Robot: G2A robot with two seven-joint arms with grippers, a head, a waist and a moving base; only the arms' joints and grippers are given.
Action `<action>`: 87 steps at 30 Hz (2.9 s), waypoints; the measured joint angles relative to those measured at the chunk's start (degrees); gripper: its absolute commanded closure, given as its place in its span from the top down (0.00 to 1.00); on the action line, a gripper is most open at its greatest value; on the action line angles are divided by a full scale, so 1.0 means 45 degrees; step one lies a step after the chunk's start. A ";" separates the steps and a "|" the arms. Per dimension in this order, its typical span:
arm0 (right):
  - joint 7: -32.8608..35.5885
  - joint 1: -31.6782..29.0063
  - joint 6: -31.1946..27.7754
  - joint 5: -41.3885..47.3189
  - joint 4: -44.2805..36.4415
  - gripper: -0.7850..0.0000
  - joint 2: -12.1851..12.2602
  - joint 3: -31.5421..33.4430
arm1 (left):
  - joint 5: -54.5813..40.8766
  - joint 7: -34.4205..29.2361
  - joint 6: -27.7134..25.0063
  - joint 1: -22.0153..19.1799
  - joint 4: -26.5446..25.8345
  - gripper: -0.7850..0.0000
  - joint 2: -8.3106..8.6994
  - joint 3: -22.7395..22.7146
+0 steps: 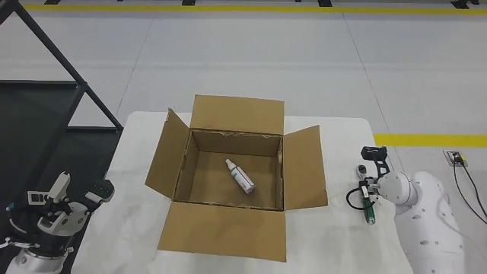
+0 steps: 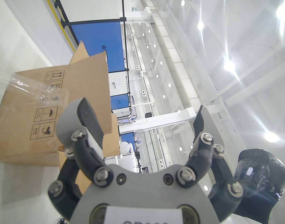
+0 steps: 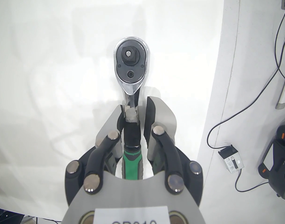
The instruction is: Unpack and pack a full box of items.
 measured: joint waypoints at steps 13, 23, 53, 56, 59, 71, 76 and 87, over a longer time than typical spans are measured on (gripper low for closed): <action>-0.0379 -0.0076 0.0151 0.0512 -0.0332 0.00 0.0144 0.0115 | 0.0000 0.0000 0.0000 0.0000 0.0000 1.00 0.0000 0.0000; -0.1369 -0.1740 -0.0231 0.3308 -0.4313 0.00 0.0298 0.1494 | 0.0000 0.0000 0.0000 0.0000 0.0000 1.00 0.0000 0.0000; -0.3359 -0.1601 0.1610 0.6026 -1.1096 0.00 0.0086 -0.3428 | 0.0000 0.0000 0.0000 0.0000 0.0000 1.00 0.0000 0.0000; -0.3358 -0.1631 0.1550 0.6058 -1.1119 0.00 0.0089 -0.3376 | 0.0000 0.0000 0.0000 0.0000 0.0000 1.00 0.0000 0.0000; -0.3355 -0.1634 0.1544 0.6063 -1.1123 0.00 0.0089 -0.3373 | 0.0000 0.0000 0.0000 0.0000 0.0000 1.00 0.0000 0.0000; -0.4117 -0.1812 0.0981 0.6061 -1.0990 0.00 0.0083 -0.3583 | 0.0000 0.0000 0.0000 0.0000 0.0000 1.00 0.0000 0.0000; -0.4320 -0.0557 -0.0369 0.5732 -0.9848 0.00 -0.0059 -0.5006 | 0.0000 0.0000 0.0000 0.0000 0.0000 1.00 0.0000 0.0000; -0.2255 0.5084 -0.1327 0.6746 -0.4206 0.00 -0.1415 -1.0025 | 0.0000 0.0000 0.0000 0.0000 0.0000 1.00 0.0000 0.0000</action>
